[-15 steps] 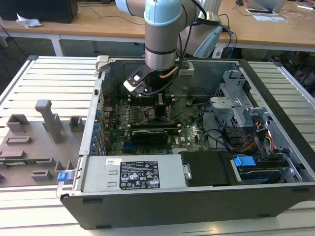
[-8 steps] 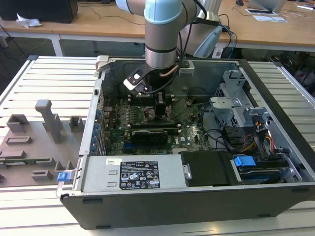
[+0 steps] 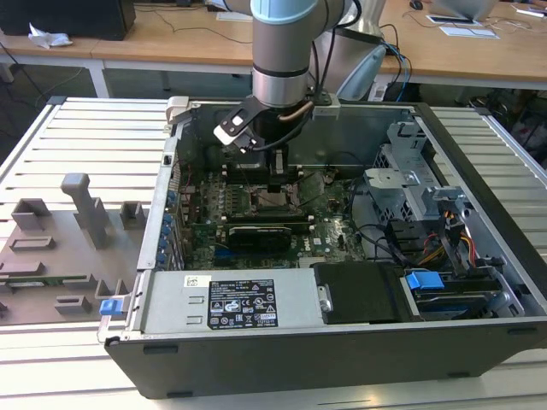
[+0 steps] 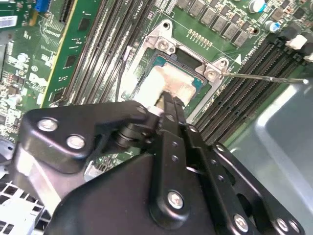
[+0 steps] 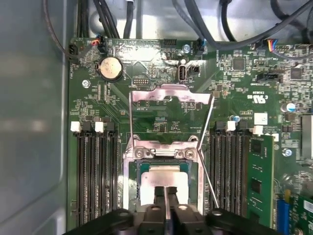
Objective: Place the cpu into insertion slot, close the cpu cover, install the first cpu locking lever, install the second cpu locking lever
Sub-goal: 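Place the cpu into insertion slot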
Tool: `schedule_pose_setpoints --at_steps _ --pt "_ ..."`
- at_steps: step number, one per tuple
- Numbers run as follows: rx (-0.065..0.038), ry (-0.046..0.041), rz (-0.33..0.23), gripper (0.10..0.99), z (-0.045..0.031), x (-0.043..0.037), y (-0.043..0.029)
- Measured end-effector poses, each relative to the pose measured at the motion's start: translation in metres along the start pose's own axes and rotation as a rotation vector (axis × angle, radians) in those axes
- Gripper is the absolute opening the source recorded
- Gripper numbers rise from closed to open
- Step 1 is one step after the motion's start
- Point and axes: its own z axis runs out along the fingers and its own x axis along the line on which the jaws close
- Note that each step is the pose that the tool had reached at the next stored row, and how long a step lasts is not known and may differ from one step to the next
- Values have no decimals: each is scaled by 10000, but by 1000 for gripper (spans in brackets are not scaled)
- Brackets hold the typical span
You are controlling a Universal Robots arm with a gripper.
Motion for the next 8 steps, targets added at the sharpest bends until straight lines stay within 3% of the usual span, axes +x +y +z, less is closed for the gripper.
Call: schedule_pose_setpoints --at_steps 1,8 --pt "0 1 0 114 -14 0 0" --pt "1 0 1 106 -133 -2 4"
